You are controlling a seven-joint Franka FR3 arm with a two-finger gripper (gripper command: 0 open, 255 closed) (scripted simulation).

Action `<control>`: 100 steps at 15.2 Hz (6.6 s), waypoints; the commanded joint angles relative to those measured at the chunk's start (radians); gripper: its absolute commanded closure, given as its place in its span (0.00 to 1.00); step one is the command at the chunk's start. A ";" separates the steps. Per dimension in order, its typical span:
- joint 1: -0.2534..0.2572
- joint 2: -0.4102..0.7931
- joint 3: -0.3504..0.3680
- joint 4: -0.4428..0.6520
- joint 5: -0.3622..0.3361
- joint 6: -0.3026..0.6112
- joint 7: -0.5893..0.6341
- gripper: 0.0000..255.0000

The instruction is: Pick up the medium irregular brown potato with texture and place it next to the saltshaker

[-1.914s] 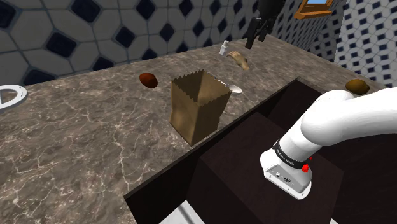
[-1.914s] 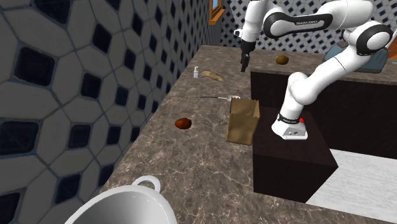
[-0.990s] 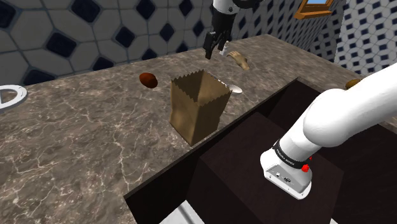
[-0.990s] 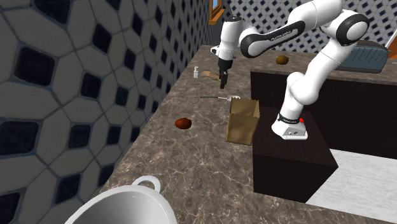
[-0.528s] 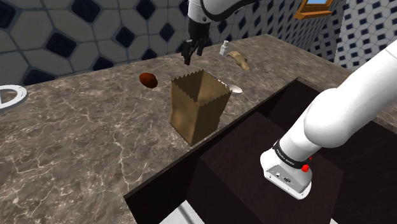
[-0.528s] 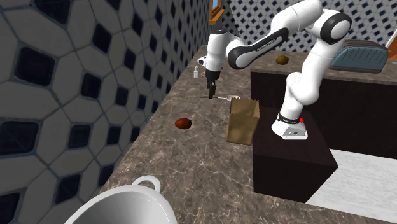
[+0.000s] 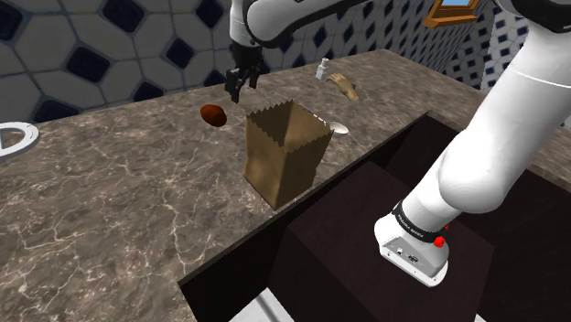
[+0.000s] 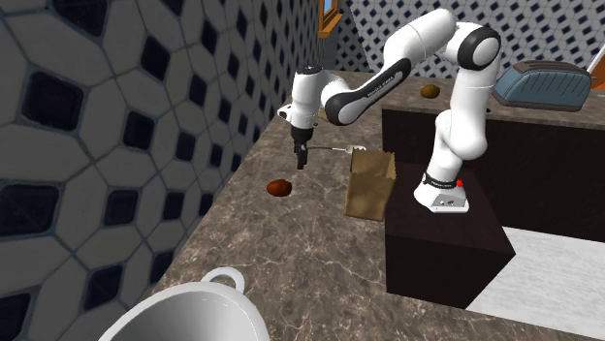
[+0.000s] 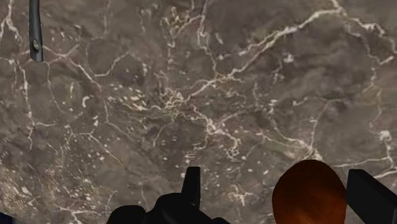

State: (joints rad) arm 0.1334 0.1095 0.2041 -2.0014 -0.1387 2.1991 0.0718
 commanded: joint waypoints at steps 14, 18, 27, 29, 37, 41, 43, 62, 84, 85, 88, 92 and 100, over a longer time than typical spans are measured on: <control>0.076 0.336 0.015 0.265 -0.092 0.074 0.042 0.00; 0.077 0.349 0.012 0.263 -0.096 0.089 0.045 0.00; 0.077 0.349 0.012 0.263 -0.096 0.089 0.045 1.00; 0.077 0.349 0.012 0.263 -0.096 0.089 0.045 1.00; 0.074 0.324 0.018 0.281 -0.085 0.047 0.035 1.00; 0.072 0.300 0.022 0.302 -0.075 0.004 0.026 1.00; 0.071 0.290 0.025 0.314 -0.070 -0.019 0.021 1.00; 0.071 0.227 0.038 0.481 -0.038 -0.245 -0.015 1.00; -0.208 0.006 -0.106 0.209 0.088 -0.158 -0.459 1.00; -0.221 0.004 -0.116 0.207 0.093 -0.156 -0.483 1.00; -0.260 0.003 -0.144 0.206 0.107 -0.154 -0.555 1.00; -0.311 0.015 -0.182 0.222 0.125 -0.156 -0.651 1.00; -0.415 0.084 -0.252 0.313 0.165 -0.179 -0.838 1.00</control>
State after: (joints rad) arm -0.2674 0.1820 -0.0384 -1.7001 0.0202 2.0207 -0.7393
